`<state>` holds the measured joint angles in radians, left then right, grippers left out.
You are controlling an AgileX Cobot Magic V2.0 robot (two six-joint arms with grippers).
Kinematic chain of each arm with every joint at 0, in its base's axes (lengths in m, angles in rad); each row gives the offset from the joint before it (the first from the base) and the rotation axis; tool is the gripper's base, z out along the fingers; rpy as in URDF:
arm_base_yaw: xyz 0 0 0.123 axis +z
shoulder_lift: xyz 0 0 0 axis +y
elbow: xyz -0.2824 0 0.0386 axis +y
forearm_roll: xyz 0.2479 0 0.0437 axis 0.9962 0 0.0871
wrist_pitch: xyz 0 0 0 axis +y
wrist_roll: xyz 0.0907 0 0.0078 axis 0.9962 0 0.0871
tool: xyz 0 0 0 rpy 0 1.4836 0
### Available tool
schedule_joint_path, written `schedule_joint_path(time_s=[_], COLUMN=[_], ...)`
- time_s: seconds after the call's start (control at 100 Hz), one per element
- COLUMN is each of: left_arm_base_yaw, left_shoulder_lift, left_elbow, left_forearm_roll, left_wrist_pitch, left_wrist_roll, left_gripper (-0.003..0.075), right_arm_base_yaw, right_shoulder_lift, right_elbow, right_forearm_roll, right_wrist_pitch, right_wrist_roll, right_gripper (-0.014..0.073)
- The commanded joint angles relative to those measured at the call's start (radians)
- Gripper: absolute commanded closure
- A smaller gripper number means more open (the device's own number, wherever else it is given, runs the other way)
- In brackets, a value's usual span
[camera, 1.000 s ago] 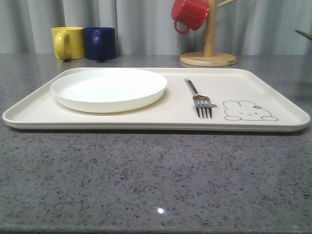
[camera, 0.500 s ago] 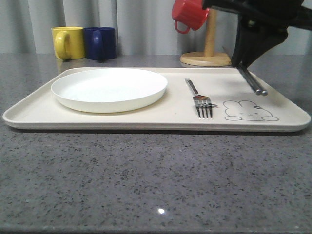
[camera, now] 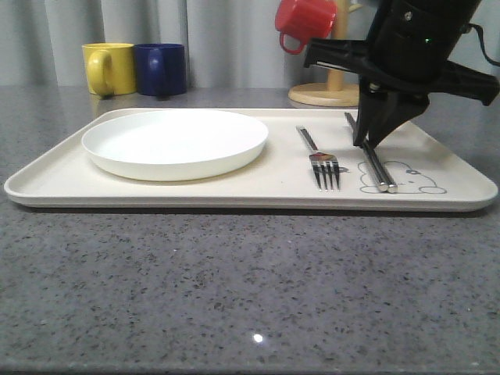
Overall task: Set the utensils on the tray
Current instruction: 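Lower the chopsticks onto the tray beside the fork and open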
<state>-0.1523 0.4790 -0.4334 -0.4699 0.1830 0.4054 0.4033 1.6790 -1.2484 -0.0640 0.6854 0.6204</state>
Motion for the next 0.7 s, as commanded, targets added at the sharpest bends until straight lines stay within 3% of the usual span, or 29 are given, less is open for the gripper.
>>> schedule_joint_path(time_s=[0.0, 0.18, 0.47, 0.69], left_arm_base_yaw=[-0.004, -0.004, -0.004, -0.004], left_shoulder_lift=[0.008, 0.008, 0.008, 0.008], left_elbow=[-0.025, -0.025, -0.025, -0.025], left_forearm_roll=[-0.007, -0.007, -0.007, -0.007], left_wrist_pitch=[-0.074, -0.074, -0.074, -0.074], left_wrist_roll=[0.001, 0.001, 0.001, 0.001], left_gripper=[0.0738, 0.0738, 0.0738, 0.0738], right_arm_base_yaw=[0.0, 0.0, 0.0, 0.0], right_shoulder_lift=[-0.036, -0.031, -0.031, -0.056], right_elbow=[-0.031, -0.031, -0.031, -0.031], right_forearm_roll=[-0.002, -0.002, -0.002, -0.007], right_wrist_pitch=[-0.048, -0.048, -0.045, -0.04], right_wrist_roll=[0.001, 0.001, 0.001, -0.001], right_gripper=[0.0636, 0.0578, 0.031, 0.0284])
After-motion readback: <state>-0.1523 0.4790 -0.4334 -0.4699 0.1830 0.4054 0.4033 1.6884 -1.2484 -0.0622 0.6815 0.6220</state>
